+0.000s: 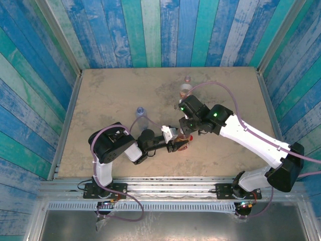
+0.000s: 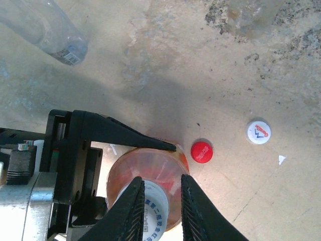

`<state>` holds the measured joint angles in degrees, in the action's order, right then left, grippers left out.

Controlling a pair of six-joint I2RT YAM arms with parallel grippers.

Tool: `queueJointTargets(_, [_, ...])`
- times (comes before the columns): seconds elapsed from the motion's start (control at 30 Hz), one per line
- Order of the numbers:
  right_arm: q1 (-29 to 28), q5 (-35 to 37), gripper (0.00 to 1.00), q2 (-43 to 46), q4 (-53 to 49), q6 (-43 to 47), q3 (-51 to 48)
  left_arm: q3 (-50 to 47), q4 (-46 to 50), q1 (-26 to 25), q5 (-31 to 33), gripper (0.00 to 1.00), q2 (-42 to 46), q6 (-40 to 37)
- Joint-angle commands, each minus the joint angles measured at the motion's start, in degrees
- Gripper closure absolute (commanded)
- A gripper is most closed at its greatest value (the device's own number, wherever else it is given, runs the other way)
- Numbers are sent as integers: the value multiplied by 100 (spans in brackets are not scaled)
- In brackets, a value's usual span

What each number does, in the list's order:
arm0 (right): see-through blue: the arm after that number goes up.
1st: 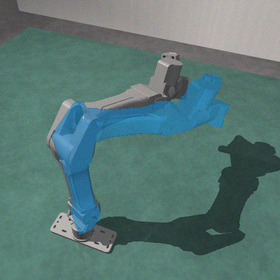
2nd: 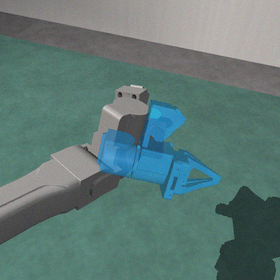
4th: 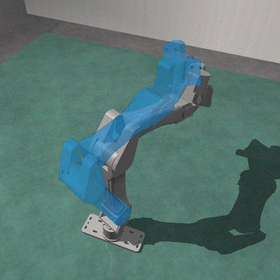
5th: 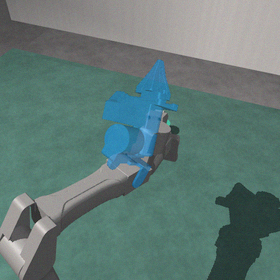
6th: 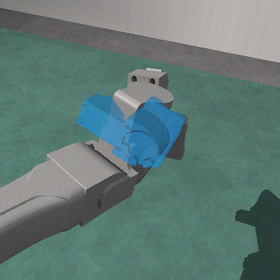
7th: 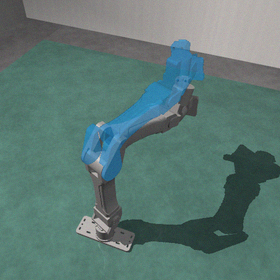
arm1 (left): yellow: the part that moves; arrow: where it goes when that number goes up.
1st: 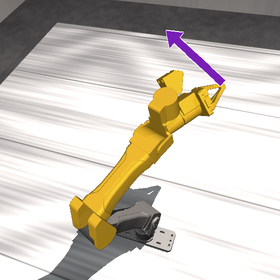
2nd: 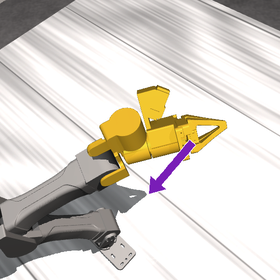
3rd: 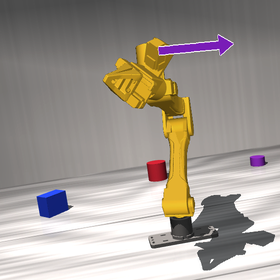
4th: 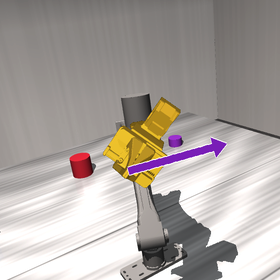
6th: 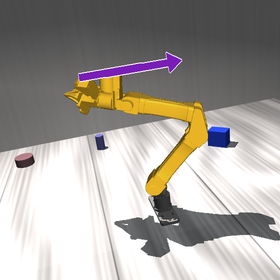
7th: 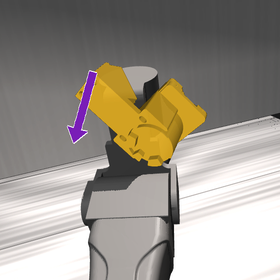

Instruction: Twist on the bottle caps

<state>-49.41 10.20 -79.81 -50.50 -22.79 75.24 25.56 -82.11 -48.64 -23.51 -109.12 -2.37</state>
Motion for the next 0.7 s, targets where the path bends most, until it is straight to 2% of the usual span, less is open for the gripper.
queueJointTargets(0.0, [1,-54,73,193,-177,46,-150,-34,313,-22,-34,37,-285,-106])
queueJointTargets(0.1, [90,-123,70,465,93,-8,-310,-47,287,-23,-40,37,-282,-101])
queueJointTargets(0.27, [465,-966,71,754,689,-90,-769,-42,274,-17,-7,38,-285,-73])
queueJointTargets(0.5, [710,-1559,71,750,1071,-42,-1024,-8,236,-22,-57,39,-331,-62])
queueJointTargets(0.67, [784,-1752,77,685,1148,-7,-1114,3,258,-22,-47,40,-326,-53])
